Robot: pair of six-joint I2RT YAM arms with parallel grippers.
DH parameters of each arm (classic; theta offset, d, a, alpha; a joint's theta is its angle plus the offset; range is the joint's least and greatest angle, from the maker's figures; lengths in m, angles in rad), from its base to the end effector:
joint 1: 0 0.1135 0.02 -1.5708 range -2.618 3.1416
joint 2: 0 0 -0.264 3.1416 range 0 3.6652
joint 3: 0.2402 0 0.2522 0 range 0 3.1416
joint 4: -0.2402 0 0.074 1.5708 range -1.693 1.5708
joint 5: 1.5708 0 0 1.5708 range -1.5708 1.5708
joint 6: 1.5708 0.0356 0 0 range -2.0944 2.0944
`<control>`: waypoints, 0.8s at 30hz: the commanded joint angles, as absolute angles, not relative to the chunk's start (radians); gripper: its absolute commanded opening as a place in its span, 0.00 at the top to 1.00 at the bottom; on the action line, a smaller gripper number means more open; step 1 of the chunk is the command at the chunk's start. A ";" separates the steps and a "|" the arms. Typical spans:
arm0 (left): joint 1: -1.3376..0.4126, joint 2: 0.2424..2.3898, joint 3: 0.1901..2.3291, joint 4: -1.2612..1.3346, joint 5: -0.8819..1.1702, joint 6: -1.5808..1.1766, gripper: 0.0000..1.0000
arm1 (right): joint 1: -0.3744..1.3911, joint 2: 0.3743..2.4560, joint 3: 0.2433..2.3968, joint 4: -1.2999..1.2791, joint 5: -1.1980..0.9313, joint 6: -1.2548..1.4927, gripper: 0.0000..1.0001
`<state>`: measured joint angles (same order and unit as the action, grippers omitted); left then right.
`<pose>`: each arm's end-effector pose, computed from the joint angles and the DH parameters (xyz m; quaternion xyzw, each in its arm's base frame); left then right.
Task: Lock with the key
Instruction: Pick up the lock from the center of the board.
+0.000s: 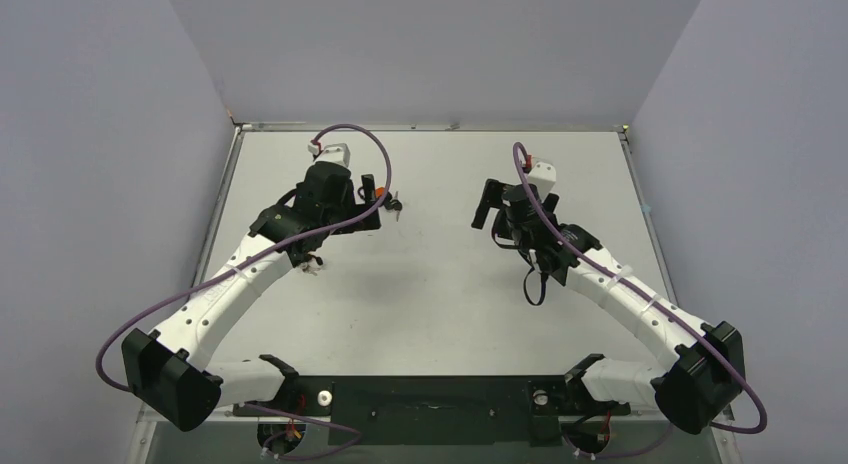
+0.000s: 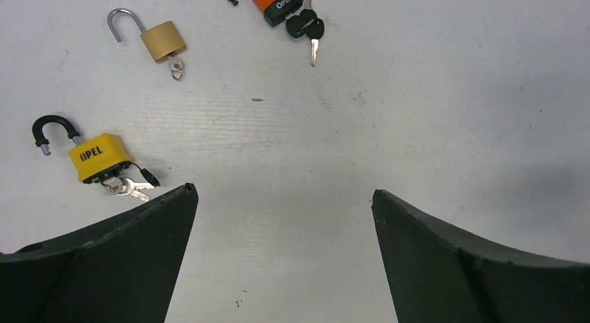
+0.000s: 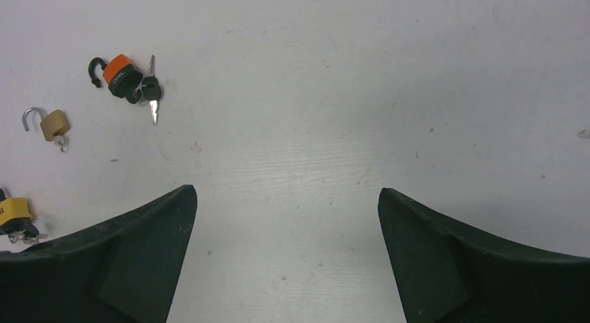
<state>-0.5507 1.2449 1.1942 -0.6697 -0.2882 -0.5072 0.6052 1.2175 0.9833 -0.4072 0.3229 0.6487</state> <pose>0.2306 -0.1298 0.3398 -0.0396 0.9026 -0.0931 0.4185 0.2262 0.1427 0.2982 0.0912 0.8806 0.1431 0.4425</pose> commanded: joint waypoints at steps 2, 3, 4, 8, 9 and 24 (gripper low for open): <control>-0.552 1.236 1.253 -0.626 -0.243 -0.474 0.03 | 0.601 1.178 0.997 -0.374 0.335 0.670 0.01; -0.551 1.238 1.259 -0.625 -0.240 -0.471 0.03 | 0.600 1.172 0.997 -0.377 0.339 0.667 0.01; -0.552 1.239 1.262 -0.624 -0.238 -0.468 0.03 | 0.599 1.162 0.994 -0.381 0.346 0.665 0.01; -0.551 1.242 1.272 -0.629 -0.239 -0.468 0.03 | 0.594 1.143 0.981 -0.389 0.351 0.660 0.01; -0.552 1.242 1.271 -0.629 -0.239 -0.470 0.03 | 0.593 1.142 0.979 -0.391 0.350 0.659 0.01; -0.421 1.283 1.304 -0.724 -0.205 -0.533 0.03 | 0.591 1.800 1.517 -0.329 0.238 0.361 0.01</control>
<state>-0.5064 1.2697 1.2350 -0.6796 -0.2276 -0.4976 0.5949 1.5925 1.3499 -0.3744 0.2955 0.5140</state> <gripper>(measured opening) 0.973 0.995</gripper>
